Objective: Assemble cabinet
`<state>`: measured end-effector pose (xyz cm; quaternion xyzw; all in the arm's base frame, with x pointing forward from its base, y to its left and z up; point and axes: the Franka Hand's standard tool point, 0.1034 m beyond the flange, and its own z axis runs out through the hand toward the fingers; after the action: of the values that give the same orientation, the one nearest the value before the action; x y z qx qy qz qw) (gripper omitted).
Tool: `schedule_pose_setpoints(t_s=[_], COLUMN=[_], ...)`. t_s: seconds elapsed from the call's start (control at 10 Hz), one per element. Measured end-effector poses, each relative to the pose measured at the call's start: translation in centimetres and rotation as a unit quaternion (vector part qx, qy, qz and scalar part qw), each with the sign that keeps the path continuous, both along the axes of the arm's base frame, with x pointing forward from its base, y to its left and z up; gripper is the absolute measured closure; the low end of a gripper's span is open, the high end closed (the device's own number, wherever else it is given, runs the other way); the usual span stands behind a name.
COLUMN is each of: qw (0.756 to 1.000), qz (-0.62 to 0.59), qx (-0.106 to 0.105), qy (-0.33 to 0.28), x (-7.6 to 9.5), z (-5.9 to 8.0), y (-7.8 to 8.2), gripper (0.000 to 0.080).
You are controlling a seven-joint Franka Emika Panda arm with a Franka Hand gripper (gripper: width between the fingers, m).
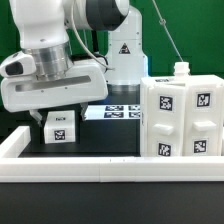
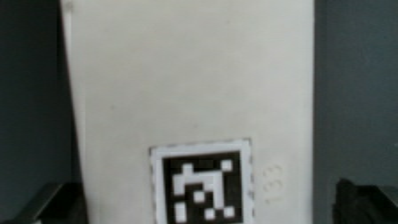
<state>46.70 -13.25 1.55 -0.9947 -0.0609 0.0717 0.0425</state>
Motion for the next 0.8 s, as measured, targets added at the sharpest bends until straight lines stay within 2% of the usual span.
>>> schedule_pose_setpoints(t_s=[0.3, 0.4, 0.8], qw=[1.000, 1.000, 1.000], qz=[0.014, 0.014, 0.014], qx=[0.000, 0.000, 0.000], qy=[-0.003, -0.003, -0.003], x=[-0.03, -0.02, -0.02], z=[-0.34, -0.34, -0.34], y=[0.11, 0.10, 0.10], gripper=[0.0151, 0.0247, 0.0245])
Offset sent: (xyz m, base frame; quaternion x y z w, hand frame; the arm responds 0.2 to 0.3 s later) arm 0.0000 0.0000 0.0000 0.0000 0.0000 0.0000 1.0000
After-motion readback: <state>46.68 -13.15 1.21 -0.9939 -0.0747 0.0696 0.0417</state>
